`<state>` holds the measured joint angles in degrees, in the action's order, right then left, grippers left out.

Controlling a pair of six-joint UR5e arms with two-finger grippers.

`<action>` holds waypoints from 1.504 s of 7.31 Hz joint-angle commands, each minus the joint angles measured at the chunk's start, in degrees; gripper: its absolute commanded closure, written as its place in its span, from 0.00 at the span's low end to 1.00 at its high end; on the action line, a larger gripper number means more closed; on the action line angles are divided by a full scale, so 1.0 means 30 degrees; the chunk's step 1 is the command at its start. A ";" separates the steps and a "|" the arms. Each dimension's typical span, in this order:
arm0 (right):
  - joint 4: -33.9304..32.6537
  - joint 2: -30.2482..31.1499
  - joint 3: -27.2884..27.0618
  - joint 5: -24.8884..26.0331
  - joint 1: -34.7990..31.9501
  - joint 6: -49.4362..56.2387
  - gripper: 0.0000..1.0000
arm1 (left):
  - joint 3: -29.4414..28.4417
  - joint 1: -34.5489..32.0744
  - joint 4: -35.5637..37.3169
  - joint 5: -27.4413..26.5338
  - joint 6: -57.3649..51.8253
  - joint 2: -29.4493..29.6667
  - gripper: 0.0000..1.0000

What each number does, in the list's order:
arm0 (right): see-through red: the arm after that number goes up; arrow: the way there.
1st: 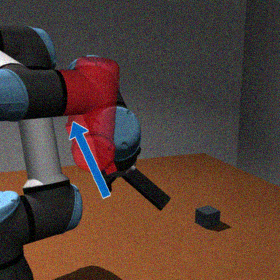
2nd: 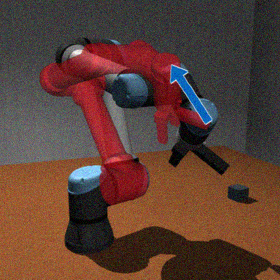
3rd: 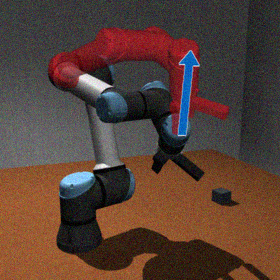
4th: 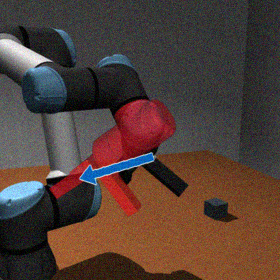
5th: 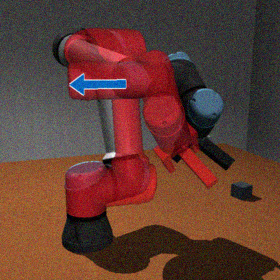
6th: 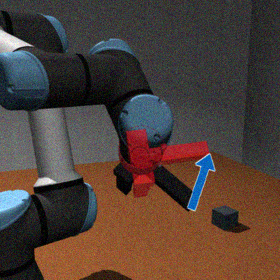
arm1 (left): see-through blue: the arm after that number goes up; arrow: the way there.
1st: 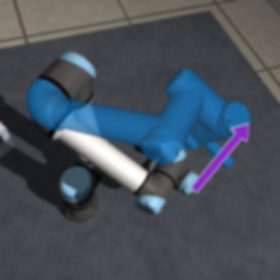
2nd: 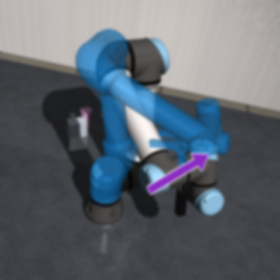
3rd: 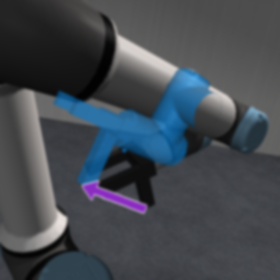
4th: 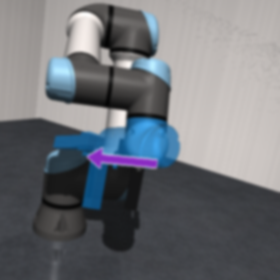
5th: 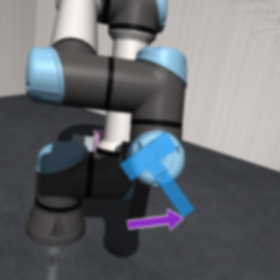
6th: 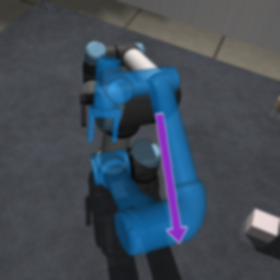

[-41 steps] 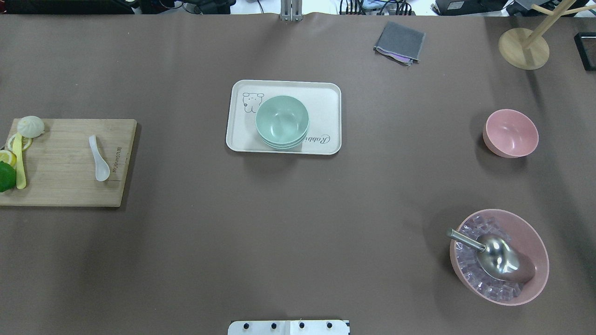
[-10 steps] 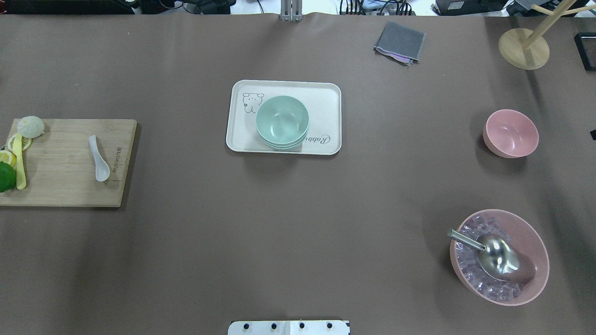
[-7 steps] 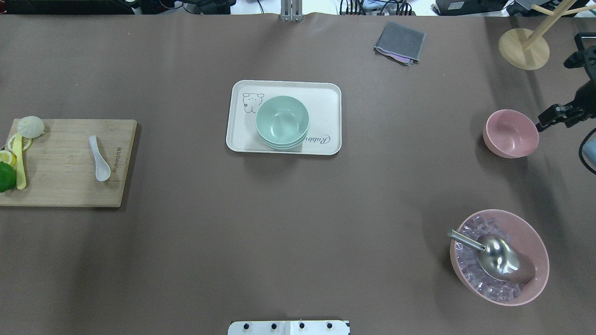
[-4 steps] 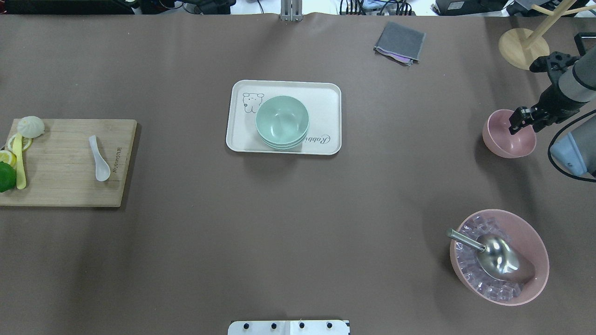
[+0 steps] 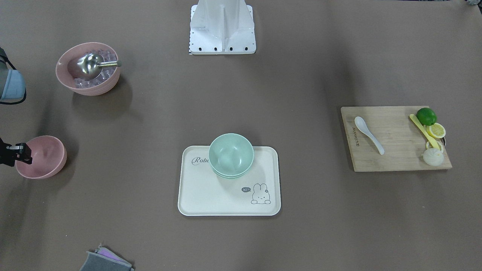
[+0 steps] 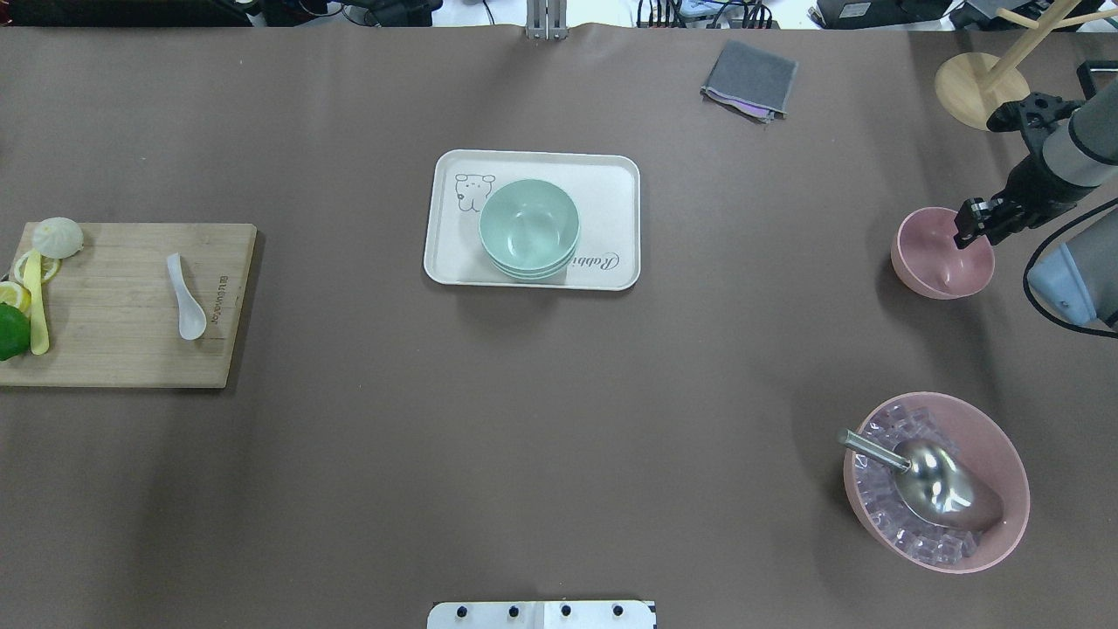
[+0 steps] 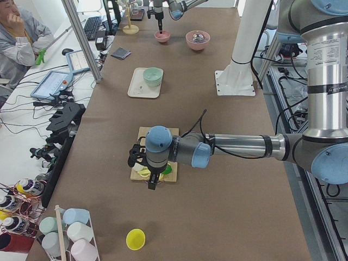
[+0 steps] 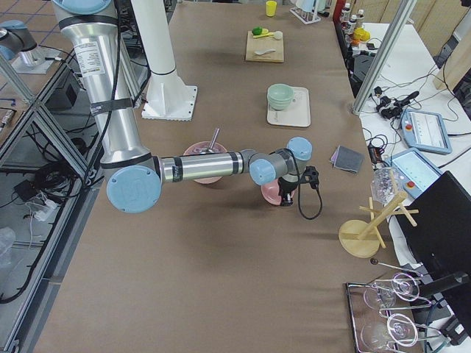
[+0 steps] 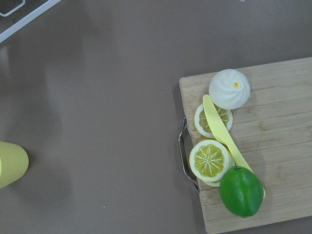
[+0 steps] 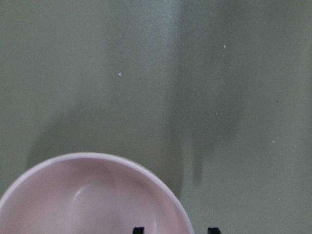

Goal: Stack pink bowl on green and place spoon
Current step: 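Lift the pink bowl with the right gripper and carry it toward the tray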

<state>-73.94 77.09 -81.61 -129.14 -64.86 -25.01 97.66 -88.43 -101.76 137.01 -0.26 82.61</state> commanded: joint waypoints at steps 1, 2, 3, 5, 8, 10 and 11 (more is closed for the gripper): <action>0.0008 0.0025 0.0191 0.0097 -0.0032 -0.0012 0.54 | 0.0024 0.0005 -0.0006 0.0004 0.0000 0.0001 0.02; -0.0021 0.0113 0.0308 0.0097 -0.0032 -0.0070 0.73 | 0.0024 0.0005 -0.0006 0.0004 0.0000 0.0030 0.02; -0.0021 0.0056 0.0512 0.0010 -0.0032 -0.0245 1.00 | 0.0024 0.0005 -0.0006 0.0004 0.0000 0.0030 0.02; -0.0051 -0.0266 0.0251 -0.0225 -0.0003 -0.0973 1.00 | -0.0034 0.0005 0.0023 0.0004 0.0029 0.0059 0.02; -0.0226 -0.2714 -0.0860 -0.3177 -0.0149 -0.6047 1.00 | -0.0005 0.2394 -0.1138 -0.0171 0.3820 0.0351 0.03; -0.0255 -0.5848 -0.1562 -0.3040 0.1307 -1.2696 1.00 | -0.0151 0.5207 -0.2962 -0.1450 0.9084 0.1456 0.03; -0.0226 -0.6152 -0.2494 -0.2226 0.2360 -1.4293 1.00 | -0.0383 0.6728 -0.2907 -0.1722 1.1924 0.2597 0.03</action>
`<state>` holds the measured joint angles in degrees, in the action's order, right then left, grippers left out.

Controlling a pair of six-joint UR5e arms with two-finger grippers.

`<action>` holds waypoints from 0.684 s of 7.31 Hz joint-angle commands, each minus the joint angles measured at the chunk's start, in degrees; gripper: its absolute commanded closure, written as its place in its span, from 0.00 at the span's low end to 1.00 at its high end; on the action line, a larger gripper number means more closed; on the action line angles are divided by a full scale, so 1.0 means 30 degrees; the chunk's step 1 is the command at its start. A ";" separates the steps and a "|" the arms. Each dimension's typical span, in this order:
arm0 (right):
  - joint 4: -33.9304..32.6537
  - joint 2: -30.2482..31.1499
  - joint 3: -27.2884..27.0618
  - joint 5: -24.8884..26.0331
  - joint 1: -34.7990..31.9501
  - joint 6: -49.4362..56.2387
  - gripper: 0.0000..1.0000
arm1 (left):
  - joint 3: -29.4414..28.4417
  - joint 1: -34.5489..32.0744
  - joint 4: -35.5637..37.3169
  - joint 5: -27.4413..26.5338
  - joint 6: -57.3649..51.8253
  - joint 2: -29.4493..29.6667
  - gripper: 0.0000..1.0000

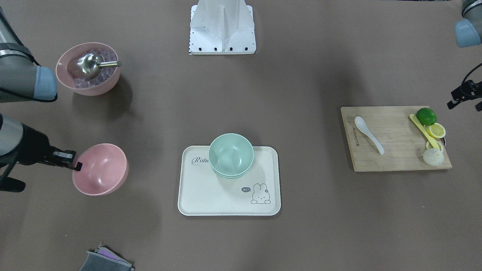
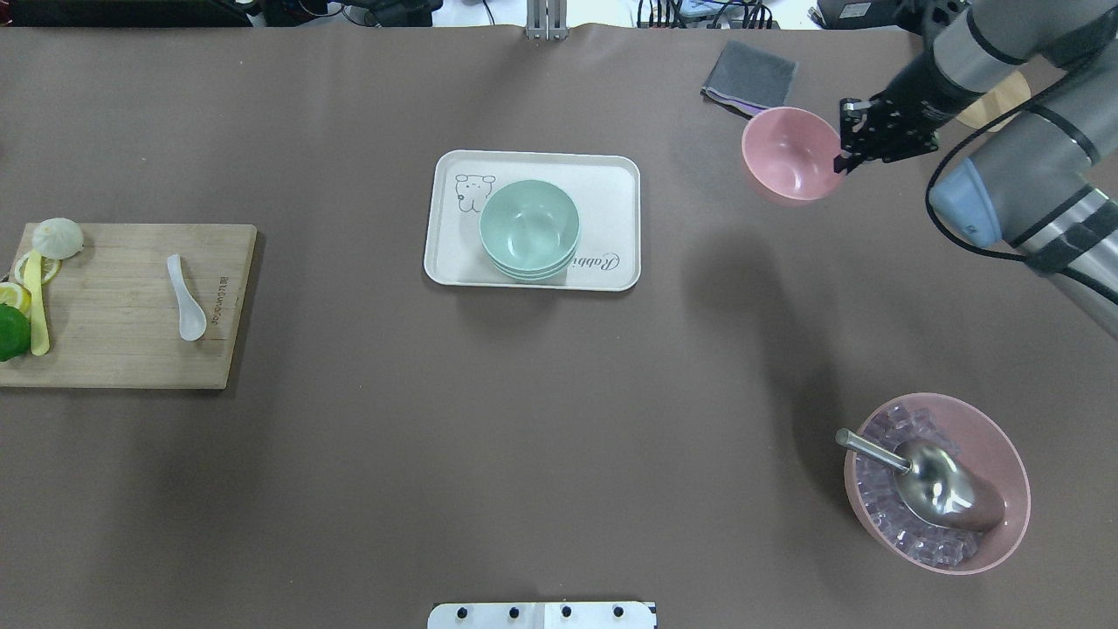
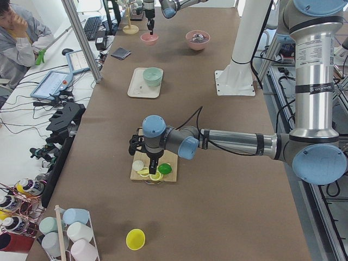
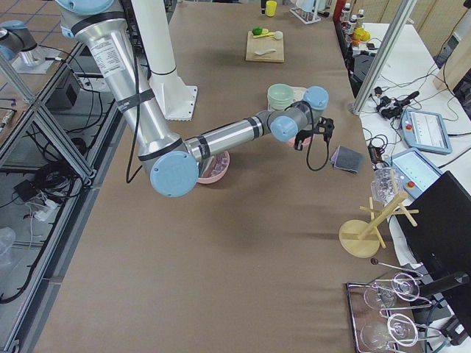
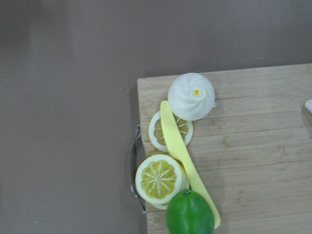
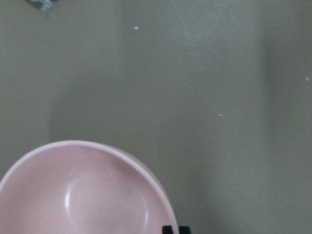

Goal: Stack pink bowl on green and place spoon
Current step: 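Lift the pink bowl with the right gripper and carry it toward the tray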

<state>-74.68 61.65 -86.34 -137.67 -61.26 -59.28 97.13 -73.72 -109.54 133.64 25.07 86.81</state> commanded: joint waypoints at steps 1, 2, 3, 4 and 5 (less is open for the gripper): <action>-0.0067 -0.1936 -0.1362 0.1524 0.2245 -0.3466 1.00 | -0.0991 0.2360 -0.0254 -0.0601 0.6264 0.2632 0.03; -0.1141 -0.3627 -0.1309 0.2751 0.3416 -0.3878 1.00 | -0.1289 0.2598 -0.0195 -0.0543 0.8148 0.3401 0.03; -0.2515 -0.4891 -0.1163 0.4243 0.4559 -0.3911 1.00 | -0.1379 0.3238 -0.0137 -0.0571 1.0052 0.3988 0.03; -0.2558 -0.5716 -0.0930 0.4925 0.5121 -0.4782 1.00 | -0.1786 0.4028 -0.0136 -0.0629 1.1782 0.4719 0.03; -0.2530 -0.6014 -0.0666 0.5047 0.5620 -0.5748 1.00 | -0.1877 0.4297 -0.0136 -0.1094 1.2177 0.4930 0.03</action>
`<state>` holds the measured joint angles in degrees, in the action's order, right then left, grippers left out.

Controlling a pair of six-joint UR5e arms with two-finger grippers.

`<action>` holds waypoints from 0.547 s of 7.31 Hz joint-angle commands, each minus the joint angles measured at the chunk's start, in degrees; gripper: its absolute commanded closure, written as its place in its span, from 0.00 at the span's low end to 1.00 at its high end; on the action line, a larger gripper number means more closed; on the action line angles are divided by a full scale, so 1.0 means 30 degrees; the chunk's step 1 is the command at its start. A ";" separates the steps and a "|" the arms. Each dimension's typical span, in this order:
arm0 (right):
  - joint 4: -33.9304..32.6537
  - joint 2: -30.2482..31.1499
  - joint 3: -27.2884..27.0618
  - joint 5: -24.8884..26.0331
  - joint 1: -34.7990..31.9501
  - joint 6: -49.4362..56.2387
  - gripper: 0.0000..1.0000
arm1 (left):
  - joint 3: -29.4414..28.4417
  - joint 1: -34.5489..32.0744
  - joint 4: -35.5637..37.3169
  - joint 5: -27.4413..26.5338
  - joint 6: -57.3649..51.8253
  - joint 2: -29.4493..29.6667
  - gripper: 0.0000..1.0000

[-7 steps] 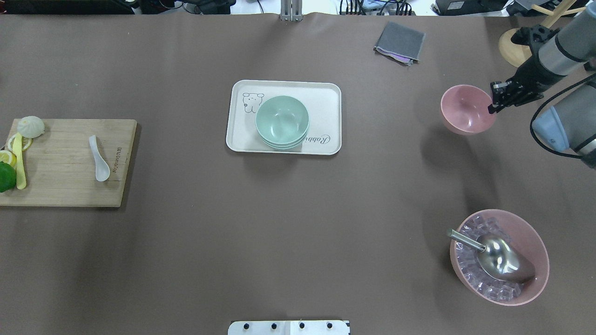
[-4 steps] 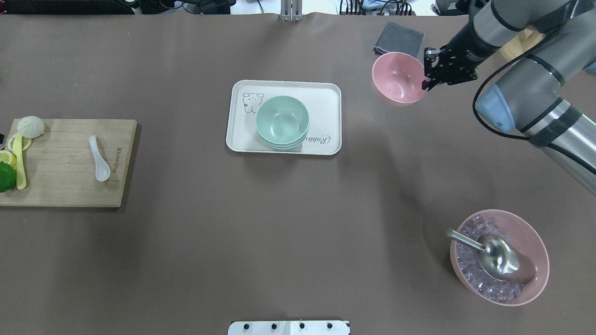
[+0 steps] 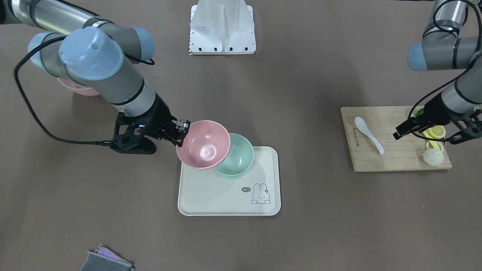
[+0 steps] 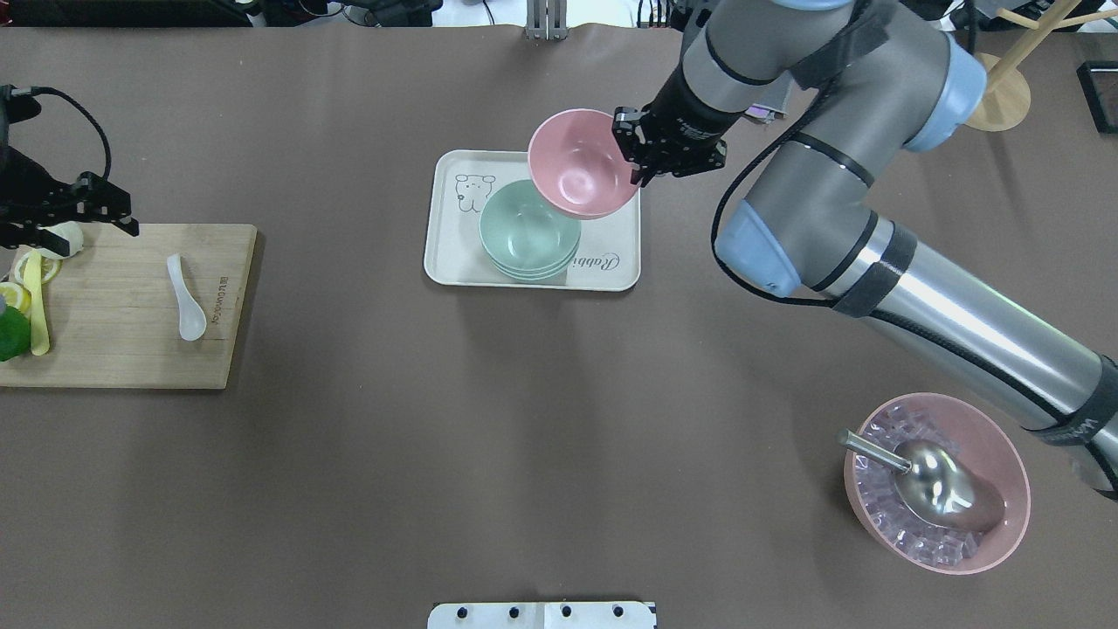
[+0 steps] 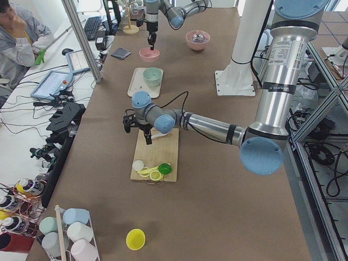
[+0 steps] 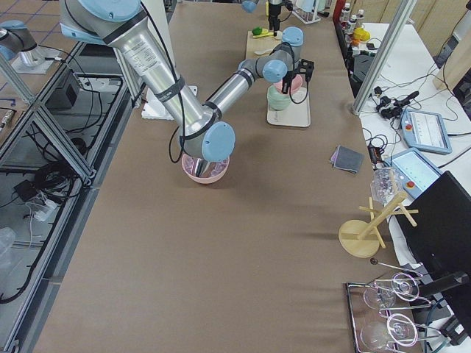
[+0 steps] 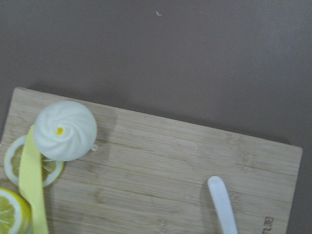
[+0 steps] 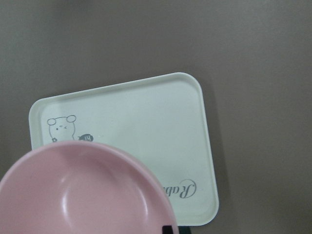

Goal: Stack pink bowl on green and place spoon
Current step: 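Lower the pink bowl into the green bowl while the left gripper reaches out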

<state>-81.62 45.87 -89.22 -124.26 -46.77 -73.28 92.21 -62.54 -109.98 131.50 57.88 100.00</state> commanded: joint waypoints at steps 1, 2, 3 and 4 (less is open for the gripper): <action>-0.0098 -0.0815 0.0703 0.1393 0.1377 -0.1410 1.00 | -0.0297 0.0776 0.0011 -0.0558 0.1274 0.0649 0.03; -0.0068 -0.0816 0.0882 0.1779 0.1701 -0.1587 1.00 | -0.0298 0.0836 0.0011 -0.0705 0.1275 0.0651 0.03; -0.0068 -0.0932 0.1318 0.1783 0.1792 -0.1589 1.00 | -0.0298 0.0837 0.0011 -0.0707 0.1275 0.0651 0.03; 0.0367 -0.1484 0.2425 0.1667 0.1851 -0.1647 1.00 | -0.0269 0.0837 -0.0018 -0.0707 0.1275 0.0651 0.03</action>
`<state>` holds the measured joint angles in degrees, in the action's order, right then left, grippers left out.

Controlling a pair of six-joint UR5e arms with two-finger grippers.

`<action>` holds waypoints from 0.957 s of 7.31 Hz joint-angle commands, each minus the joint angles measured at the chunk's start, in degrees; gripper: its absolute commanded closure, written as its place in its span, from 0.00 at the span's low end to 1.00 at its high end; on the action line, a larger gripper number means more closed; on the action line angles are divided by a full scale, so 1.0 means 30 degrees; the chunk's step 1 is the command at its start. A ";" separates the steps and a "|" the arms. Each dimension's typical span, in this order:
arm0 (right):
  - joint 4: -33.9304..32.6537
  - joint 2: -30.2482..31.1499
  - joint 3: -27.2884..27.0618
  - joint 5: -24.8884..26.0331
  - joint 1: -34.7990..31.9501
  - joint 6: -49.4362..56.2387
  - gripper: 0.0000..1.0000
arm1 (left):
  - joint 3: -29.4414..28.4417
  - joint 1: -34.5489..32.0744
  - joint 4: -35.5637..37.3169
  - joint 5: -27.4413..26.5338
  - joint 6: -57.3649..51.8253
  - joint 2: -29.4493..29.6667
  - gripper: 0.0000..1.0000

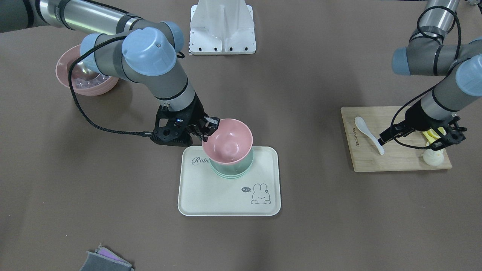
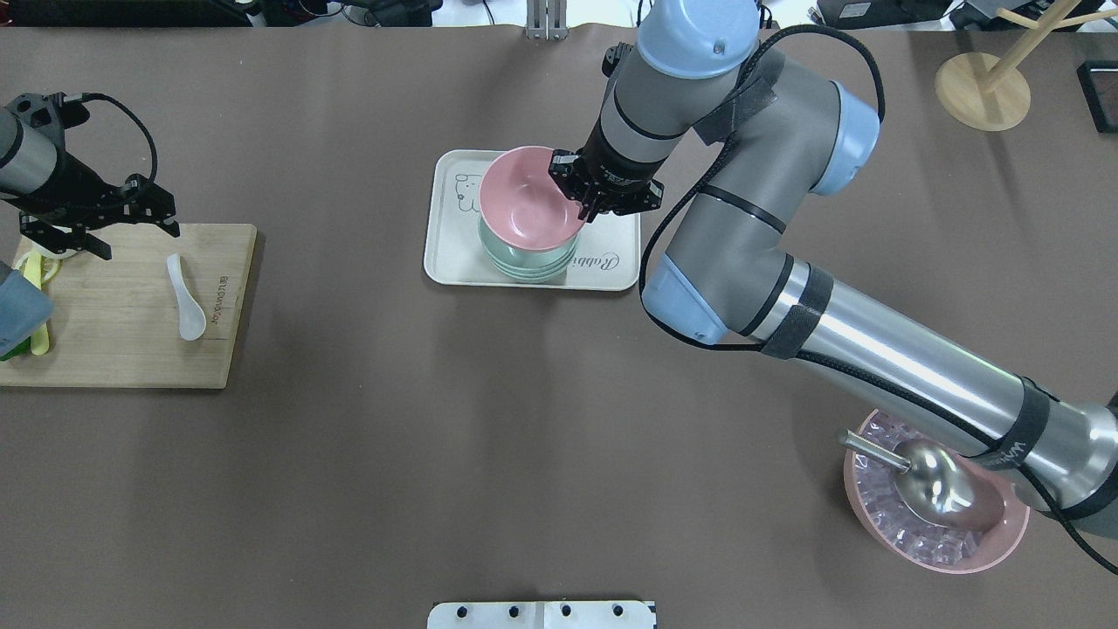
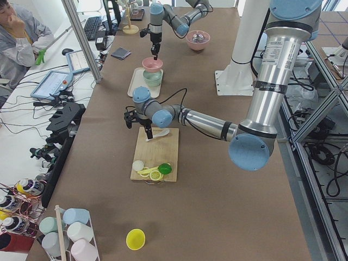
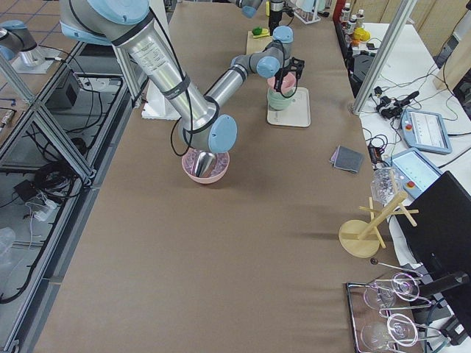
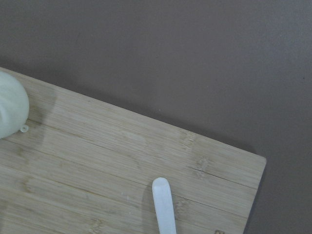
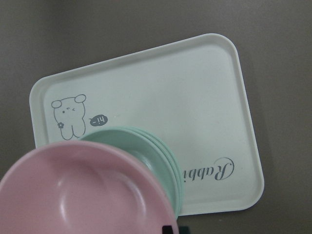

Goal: Stack pink bowl on green and place spoon
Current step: 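Lower the pink bowl into the green bowl while the left gripper reaches out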

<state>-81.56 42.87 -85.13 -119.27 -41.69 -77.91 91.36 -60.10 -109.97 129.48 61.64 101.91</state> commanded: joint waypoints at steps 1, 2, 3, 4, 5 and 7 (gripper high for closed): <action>0.0931 -0.0520 0.1566 -0.0172 0.0302 -0.0741 1.00 | 0.0014 0.0024 -0.0024 -0.0034 0.0019 0.0015 0.03; 0.1140 -0.0491 0.1803 -0.0406 0.0420 -0.0776 1.00 | -0.0015 0.0024 -0.0024 -0.0063 0.0019 0.0015 0.03; 0.1142 -0.0549 0.1835 -0.0553 0.0450 -0.0777 1.00 | -0.0102 0.0053 -0.0024 -0.0034 0.0106 0.0044 0.03; 0.1142 -0.0521 0.1806 -0.0584 0.0421 -0.0748 1.00 | -0.0393 0.0372 -0.0024 -0.0034 0.0571 0.0189 0.03; 0.1142 -0.0520 0.1835 -0.0584 0.0450 -0.0660 0.16 | -0.0599 0.0607 -0.0053 -0.0063 0.0982 0.0307 0.03; 0.1986 -0.0550 0.1748 -0.0613 0.0363 -0.0659 0.00 | -0.1649 0.0988 -0.0169 -0.0034 0.1190 0.0627 0.04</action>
<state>-77.12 41.25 -79.78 -121.03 -40.46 -79.93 88.43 -58.00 -110.20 129.35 64.70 103.08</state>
